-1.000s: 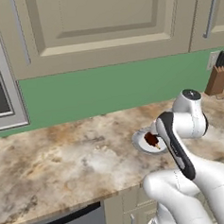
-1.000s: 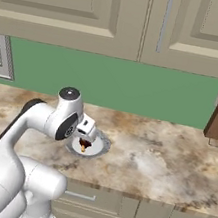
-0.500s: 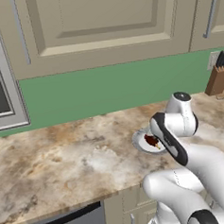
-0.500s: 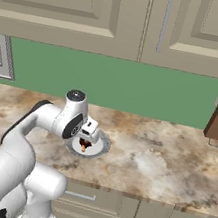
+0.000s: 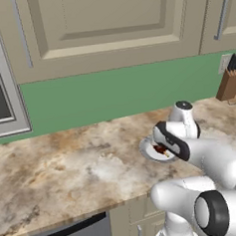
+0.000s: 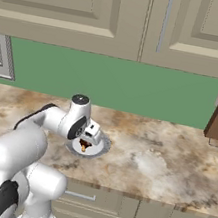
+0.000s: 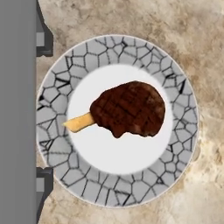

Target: Pick up the knife from the drawer and place it on the cutting board. Then place the meat from the plate to the cutting board.

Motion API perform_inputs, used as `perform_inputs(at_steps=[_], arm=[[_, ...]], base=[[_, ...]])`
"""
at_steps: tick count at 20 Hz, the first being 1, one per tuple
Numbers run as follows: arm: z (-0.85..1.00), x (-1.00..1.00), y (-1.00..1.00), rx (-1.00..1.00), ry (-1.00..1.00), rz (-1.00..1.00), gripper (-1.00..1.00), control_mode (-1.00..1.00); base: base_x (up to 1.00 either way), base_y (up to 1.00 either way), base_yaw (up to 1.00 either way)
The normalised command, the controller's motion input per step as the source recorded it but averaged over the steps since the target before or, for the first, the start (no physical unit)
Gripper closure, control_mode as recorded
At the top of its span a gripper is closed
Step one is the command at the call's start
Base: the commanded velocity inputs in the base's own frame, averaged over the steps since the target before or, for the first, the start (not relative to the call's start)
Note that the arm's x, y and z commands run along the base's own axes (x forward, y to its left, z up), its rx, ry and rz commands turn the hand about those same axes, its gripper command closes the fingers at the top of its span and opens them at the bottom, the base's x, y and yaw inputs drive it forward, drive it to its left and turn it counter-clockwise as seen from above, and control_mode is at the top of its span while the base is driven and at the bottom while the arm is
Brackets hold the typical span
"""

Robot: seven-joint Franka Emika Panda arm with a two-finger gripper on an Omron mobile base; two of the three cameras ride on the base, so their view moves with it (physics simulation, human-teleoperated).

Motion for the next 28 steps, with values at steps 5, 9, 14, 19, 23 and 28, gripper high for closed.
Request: perform_inputs(at_steps=[5,9,14,19,23,28], arm=[[-0.23,0.34,0.0,0.0,0.0,0.0,-1.0,-1.0],[-0.19,0.45,0.0,0.0,0.0,0.0,-1.0,-1.0],[-0.27,0.45,0.0,0.0,0.01,0.0,-1.0,-1.0],[-0.29,0.36,0.0,0.0,0.02,0.0,-1.0,-1.0],[-0.36,0.33,0.0,0.0,0.03,0.0,-1.0,-1.0],[-0.46,0.14,0.0,0.0,0.02,0.0,1.0,-1.0]], base=[[0.0,0.0,0.0],[0.0,0.0,0.0],[0.0,0.0,0.0],[0.0,0.0,0.0],[0.0,0.0,0.0],[0.0,0.0,0.0]])
